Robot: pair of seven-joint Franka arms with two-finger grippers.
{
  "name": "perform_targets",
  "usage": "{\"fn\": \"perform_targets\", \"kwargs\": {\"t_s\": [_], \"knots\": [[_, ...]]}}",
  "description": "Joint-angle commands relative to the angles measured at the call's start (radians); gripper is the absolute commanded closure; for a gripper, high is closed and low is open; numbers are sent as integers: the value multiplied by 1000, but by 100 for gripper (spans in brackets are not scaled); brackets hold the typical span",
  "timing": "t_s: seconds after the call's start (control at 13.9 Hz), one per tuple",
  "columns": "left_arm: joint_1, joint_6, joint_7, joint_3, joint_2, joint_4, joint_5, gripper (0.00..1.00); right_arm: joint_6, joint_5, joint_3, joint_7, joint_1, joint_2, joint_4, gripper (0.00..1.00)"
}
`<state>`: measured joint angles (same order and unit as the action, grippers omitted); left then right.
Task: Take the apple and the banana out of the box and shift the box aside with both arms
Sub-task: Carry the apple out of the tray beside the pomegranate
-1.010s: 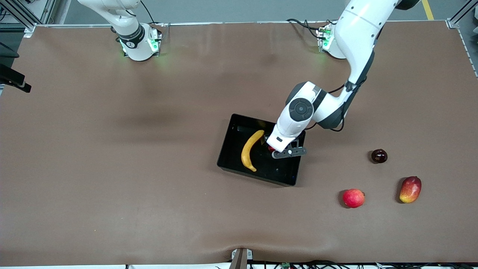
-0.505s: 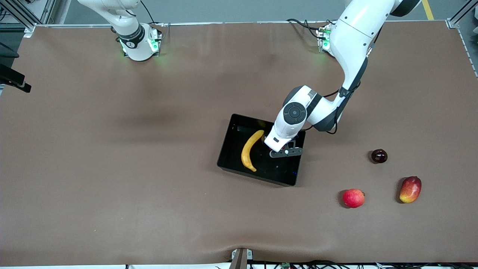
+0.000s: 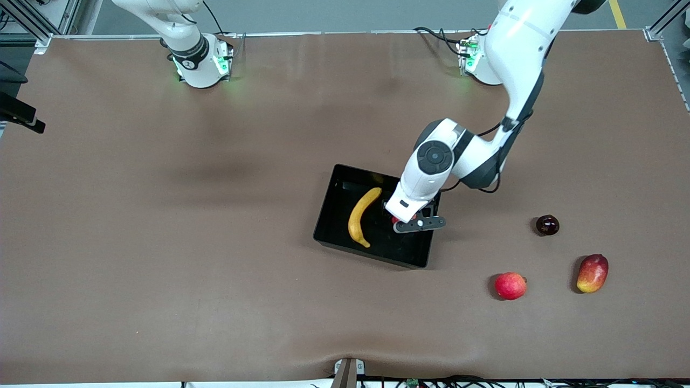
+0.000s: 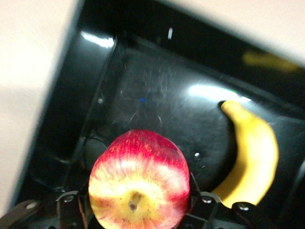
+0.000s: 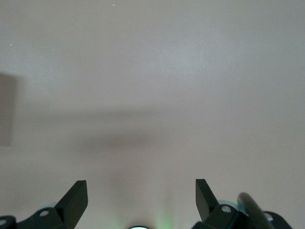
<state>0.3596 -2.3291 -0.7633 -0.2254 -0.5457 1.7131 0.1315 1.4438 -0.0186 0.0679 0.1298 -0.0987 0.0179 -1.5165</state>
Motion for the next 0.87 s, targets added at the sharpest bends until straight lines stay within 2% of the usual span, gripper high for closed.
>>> {"fn": "perform_targets", "kwargs": {"t_s": [0.0,0.22,0.51,0.79], "knots": [[-46,137,12,0,72,-87,26,100,-6,-1,-19,-1,-26,-1,3,0],[-94,252,79,0,82,-225,23,100,-6,0,-19,-1,-26,-1,4,0],[-227,298,312,-3,92,-222,13,100,-3,-1,-20,1,-18,-3,6,0],[-344,286,464,0,46,-170,28,100,-6,-1,-20,-1,-22,-3,4,0]]}}
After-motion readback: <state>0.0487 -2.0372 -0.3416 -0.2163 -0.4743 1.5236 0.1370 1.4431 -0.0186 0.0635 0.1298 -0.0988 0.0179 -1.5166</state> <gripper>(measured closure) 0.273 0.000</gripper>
